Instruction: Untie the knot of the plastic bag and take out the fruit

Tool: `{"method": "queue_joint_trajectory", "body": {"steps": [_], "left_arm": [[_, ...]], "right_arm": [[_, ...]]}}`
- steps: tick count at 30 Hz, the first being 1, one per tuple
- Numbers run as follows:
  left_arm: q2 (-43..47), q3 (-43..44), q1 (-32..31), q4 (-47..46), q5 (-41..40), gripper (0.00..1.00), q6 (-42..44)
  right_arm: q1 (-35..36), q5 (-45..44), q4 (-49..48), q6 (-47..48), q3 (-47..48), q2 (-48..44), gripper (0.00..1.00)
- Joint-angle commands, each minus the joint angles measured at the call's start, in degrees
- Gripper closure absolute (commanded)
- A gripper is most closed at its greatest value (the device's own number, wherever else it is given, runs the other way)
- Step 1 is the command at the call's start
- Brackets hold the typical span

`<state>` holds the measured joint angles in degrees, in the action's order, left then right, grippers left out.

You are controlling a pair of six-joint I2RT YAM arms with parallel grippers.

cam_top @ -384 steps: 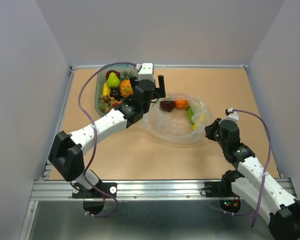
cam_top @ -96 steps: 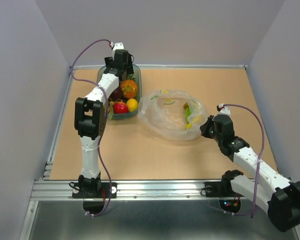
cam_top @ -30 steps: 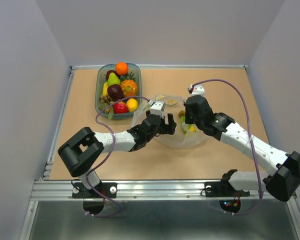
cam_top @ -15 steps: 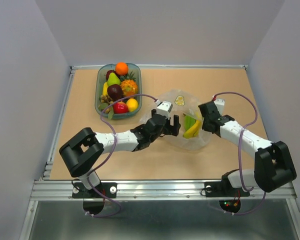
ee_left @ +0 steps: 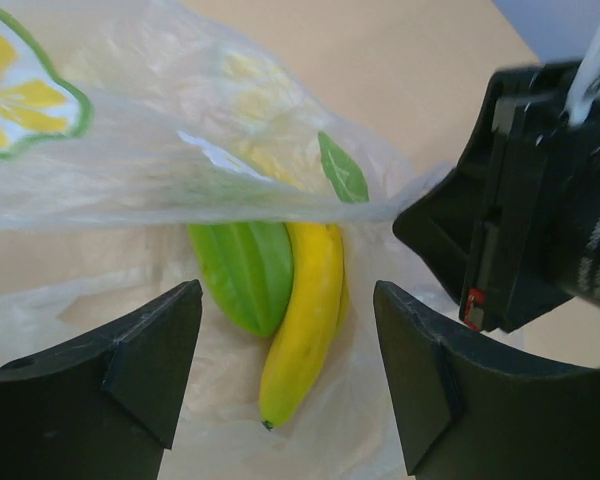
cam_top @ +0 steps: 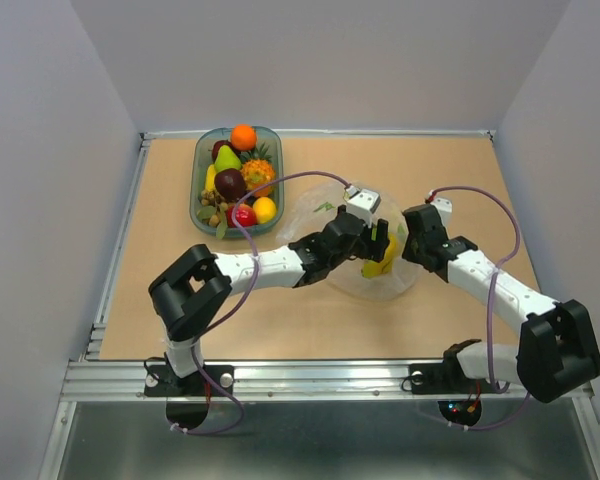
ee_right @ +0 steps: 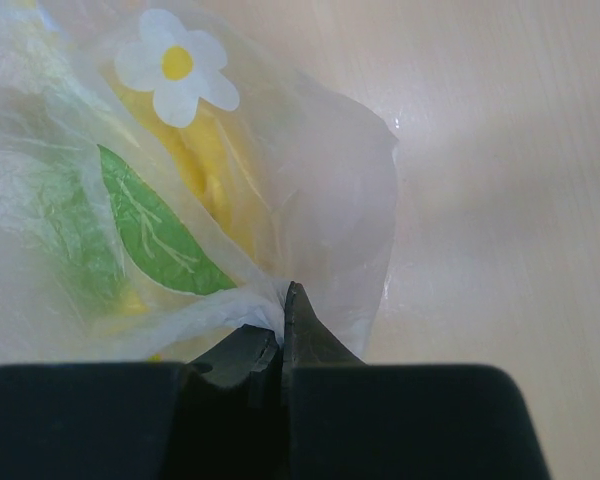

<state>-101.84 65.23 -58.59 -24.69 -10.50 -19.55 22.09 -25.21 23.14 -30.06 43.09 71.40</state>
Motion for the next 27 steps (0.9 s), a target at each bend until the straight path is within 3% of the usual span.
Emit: {"method": "queue_joint_trajectory", "body": {"steps": [1, 10, 18, 22, 23, 25, 27], "left_arm": [[-1.6, 3.2, -1.5, 2.1, 4.9, 0.21, 1.6], [-8.5, 7.5, -2.8, 5.2, 4.8, 0.37, 3.6], [-13.4, 9.7, -2.9, 10.8, -3.6, 0.56, 3.8], [-10.7, 6.6, -2.9, 10.0, -3.3, 0.74, 4.8], [-8.5, 4.6, -2.8, 9.5, -2.9, 0.87, 5.0], [-5.7, 2.3, -2.8, 7.3, -1.8, 0.99, 5.9], [-1.4, -0.9, -2.9, 5.8, 0.7, 1.0, 7.1]], "right_arm": [[-0.3, 1.2, -2.7, -0.1, -1.2, -1.7, 0.99], [-0.3, 2.4, -3.8, 0.4, -1.9, -1.3, 0.99], [-0.3, 2.1, -4.1, 0.6, -2.3, -2.0, 0.99], [-0.3, 1.7, -4.1, 0.7, -2.1, -2.2, 0.99], [-0.3, 1.7, -4.1, 0.8, -2.0, -2.4, 0.99], [-0.3, 1.4, -4.1, 0.8, -1.8, -2.6, 0.99], [-0.3, 1.1, -4.1, 0.9, -1.7, -2.8, 0.99]]}}
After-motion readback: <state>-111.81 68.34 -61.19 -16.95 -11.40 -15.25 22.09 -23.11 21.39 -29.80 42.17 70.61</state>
